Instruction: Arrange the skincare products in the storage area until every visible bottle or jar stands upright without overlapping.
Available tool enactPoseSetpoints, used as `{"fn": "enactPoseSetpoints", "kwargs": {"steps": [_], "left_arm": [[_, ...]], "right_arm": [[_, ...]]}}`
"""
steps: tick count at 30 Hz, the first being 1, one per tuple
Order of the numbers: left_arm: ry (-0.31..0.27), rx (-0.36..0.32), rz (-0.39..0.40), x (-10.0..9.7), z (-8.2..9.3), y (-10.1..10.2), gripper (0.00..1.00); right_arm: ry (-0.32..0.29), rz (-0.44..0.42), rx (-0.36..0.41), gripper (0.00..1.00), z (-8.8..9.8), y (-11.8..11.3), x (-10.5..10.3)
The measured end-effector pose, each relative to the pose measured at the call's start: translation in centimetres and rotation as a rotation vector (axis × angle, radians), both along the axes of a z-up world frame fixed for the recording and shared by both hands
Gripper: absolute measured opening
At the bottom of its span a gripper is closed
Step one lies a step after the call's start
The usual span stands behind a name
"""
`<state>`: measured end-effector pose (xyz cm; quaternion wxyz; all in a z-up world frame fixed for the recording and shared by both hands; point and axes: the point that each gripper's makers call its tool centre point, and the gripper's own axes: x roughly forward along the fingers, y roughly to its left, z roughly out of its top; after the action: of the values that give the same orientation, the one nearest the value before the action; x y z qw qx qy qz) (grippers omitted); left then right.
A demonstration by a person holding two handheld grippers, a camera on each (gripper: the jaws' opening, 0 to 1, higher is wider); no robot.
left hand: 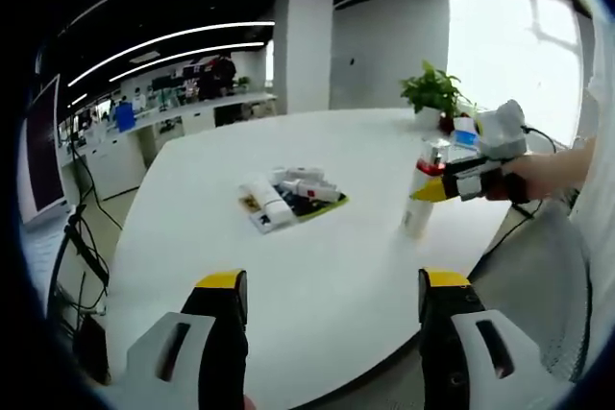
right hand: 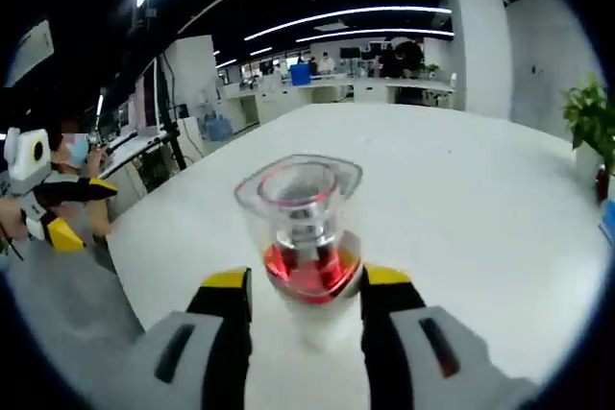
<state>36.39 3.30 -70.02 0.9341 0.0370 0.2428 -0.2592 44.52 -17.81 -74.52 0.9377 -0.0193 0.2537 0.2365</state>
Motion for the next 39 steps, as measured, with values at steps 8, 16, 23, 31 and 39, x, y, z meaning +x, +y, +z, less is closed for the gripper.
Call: {"fn": "enactPoseSetpoints", "kwargs": {"steps": [8, 16, 23, 31, 39], "left_arm": [[0.001, 0.004, -0.002, -0.2, 0.2, -0.3, 0.70], [0.004, 0.009, -0.006, -0.3, 0.2, -0.5, 0.70], [0.011, -0.003, 0.003, -0.2, 0.3, -0.4, 0.70], [0.019, -0.046, 0.035, 0.2, 0.3, 0.3, 0.71], [0.026, -0.049, 0.040, 0.4, 0.0, 0.5, 0.71]], "right_arm": [[-0.022, -0.022, -0.039, 0.35, -0.4, -1.0, 0.6], [-0.028, 0.050, -0.058, 0.34, -0.6, -1.6, 1.7], [-0.013, 0.150, -0.089, 0.34, -1.4, -2.2, 3.5], [-0.005, 0.126, -0.083, 0.33, -1.7, -3.3, 6.5], [-0.001, 0.186, -0.079, 0.33, -1.9, -3.3, 8.4]]}}
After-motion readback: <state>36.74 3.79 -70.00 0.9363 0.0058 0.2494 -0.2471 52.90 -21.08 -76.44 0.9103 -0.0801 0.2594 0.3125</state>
